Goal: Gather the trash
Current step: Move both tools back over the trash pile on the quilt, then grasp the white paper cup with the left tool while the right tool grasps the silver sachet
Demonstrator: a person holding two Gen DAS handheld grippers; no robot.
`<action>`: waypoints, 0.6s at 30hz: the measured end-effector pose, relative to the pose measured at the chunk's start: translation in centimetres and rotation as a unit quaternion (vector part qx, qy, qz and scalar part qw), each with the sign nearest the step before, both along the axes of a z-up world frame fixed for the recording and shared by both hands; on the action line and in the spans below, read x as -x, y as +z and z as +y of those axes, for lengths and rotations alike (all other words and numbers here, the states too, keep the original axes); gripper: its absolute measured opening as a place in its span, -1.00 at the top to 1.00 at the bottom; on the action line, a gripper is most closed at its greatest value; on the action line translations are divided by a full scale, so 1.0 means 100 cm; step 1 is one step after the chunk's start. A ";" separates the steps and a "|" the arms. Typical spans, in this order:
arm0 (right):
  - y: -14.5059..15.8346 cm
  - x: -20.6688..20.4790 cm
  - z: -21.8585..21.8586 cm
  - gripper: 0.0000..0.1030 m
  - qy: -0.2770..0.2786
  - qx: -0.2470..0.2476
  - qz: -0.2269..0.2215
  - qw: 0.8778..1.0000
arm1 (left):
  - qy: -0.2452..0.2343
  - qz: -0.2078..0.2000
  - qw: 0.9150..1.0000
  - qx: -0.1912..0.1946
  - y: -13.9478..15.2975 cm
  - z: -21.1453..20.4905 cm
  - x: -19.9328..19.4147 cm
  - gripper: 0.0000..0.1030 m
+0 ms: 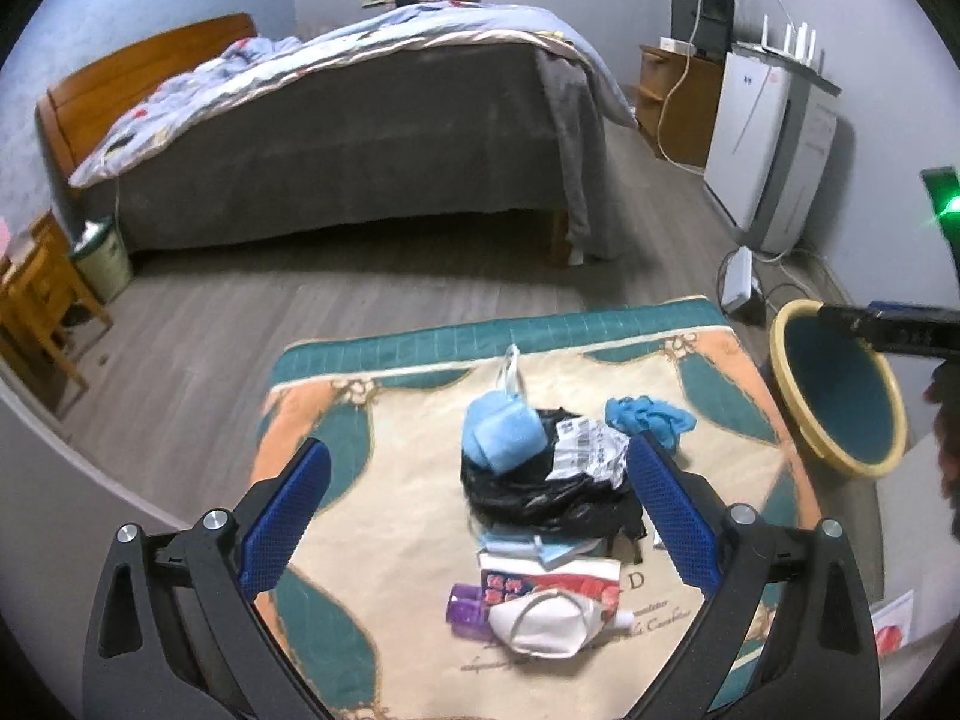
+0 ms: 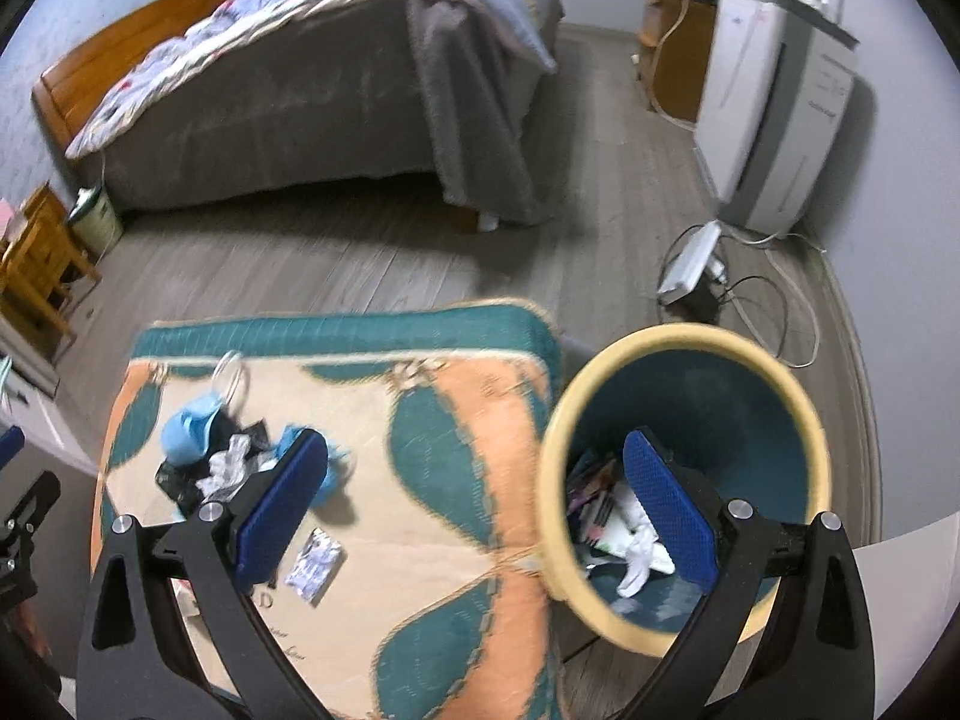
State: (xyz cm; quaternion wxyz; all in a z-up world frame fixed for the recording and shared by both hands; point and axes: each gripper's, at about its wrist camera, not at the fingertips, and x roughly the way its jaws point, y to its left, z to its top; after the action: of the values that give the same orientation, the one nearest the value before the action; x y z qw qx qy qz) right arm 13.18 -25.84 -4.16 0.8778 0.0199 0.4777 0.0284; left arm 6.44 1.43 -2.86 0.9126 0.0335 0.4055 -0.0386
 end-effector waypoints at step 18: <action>-0.041 -0.002 0.077 -0.89 0.032 0.037 0.043 0.998 | -0.079 0.112 0.991 0.006 -0.083 -0.010 0.024 -0.90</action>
State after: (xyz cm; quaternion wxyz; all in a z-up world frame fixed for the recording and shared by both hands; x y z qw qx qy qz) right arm 13.42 -18.15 -8.31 0.8552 -0.0271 0.5162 0.0378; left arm 3.99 0.39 -11.18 0.8558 0.0559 0.5009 -0.1167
